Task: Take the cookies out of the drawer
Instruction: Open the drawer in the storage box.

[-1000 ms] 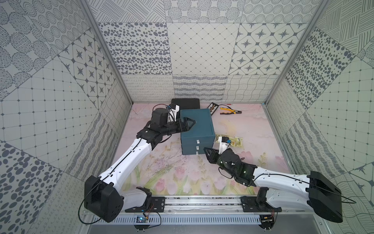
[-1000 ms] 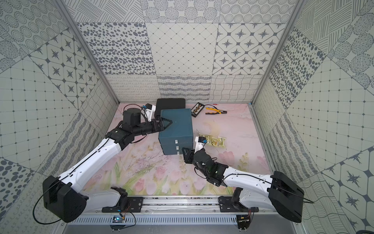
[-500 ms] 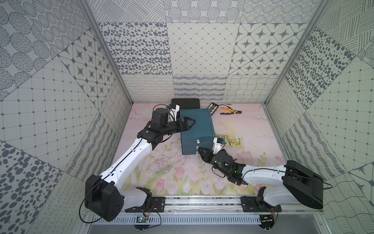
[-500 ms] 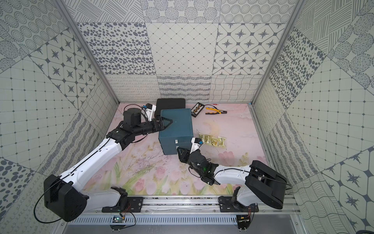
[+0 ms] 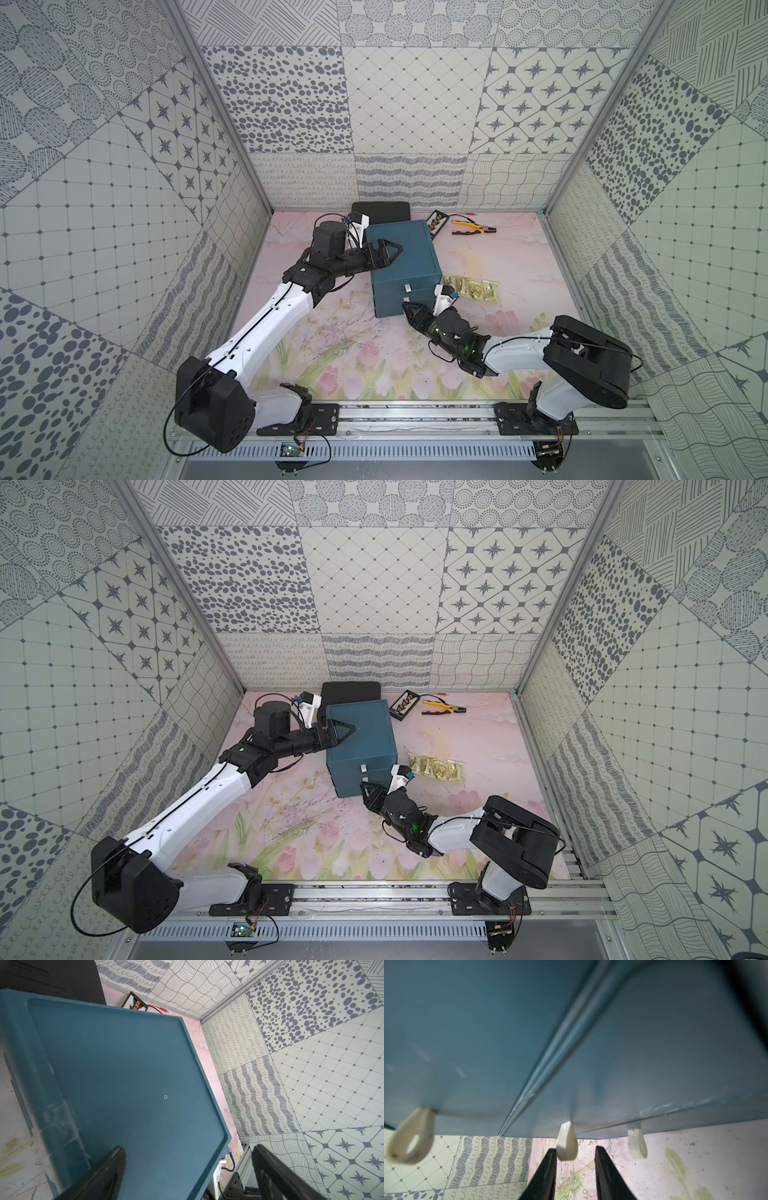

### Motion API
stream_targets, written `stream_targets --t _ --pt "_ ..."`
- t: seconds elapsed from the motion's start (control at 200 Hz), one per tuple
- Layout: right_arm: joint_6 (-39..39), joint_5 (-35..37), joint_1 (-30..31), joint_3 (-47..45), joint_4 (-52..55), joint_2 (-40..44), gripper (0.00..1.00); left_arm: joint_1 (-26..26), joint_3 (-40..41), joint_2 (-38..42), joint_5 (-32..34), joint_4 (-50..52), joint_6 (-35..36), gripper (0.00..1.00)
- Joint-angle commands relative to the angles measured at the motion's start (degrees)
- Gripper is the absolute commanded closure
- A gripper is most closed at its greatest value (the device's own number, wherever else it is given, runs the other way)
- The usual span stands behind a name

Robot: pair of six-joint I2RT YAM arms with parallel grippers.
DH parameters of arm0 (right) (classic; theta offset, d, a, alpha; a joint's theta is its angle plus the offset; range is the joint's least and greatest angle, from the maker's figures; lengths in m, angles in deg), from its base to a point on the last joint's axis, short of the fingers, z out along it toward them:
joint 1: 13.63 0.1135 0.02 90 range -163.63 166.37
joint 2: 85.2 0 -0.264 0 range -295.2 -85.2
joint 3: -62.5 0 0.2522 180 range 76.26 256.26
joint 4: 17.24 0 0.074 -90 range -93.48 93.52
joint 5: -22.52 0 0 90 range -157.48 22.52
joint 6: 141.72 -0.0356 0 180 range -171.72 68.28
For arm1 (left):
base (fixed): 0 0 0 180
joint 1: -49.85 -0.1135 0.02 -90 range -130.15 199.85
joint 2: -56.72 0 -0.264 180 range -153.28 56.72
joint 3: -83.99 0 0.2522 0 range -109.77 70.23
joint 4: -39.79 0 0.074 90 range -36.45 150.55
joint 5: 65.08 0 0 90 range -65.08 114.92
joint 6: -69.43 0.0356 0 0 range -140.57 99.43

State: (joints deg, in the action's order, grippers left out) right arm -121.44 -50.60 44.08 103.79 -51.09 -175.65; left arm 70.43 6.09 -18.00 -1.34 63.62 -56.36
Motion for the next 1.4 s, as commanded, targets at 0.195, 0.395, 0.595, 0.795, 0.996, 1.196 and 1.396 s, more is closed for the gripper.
stream_targets --t 0.195,0.395,0.595,0.795,0.996,1.196,1.396 --pt "-0.93 -1.41 -1.72 2.8 -4.41 -2.27 0.73 -0.19 -1.16 -1.15 -0.72 6.63 0.72 0.01" --pt "-0.72 -2.11 -1.9 2.93 -0.68 -1.13 0.89 -0.21 -1.25 -1.28 -0.9 6.57 0.64 0.01" --pt "1.36 -3.27 -1.9 2.27 1.02 0.74 1.0 -0.2 -1.25 -1.48 -1.07 6.3 0.06 0.01" --pt "3.58 -4.72 -1.56 2.96 8.54 4.61 1.0 -0.2 -0.74 -1.2 -0.9 5.47 -0.66 0.01" --pt "5.3 -2.99 0.84 2.6 16.58 8.91 1.0 -0.1 -0.9 -1.32 -0.37 5.57 -1.2 0.01" --pt "4.73 -0.54 4.11 0.74 19.73 11.19 1.0 -0.01 -0.94 -0.84 -0.11 5.4 -1.49 0.01" --pt "3.41 3.9 8.47 -0.86 26.54 16.55 1.0 -0.1 -1.26 -1.19 -0.11 5.18 -1.57 0.01"
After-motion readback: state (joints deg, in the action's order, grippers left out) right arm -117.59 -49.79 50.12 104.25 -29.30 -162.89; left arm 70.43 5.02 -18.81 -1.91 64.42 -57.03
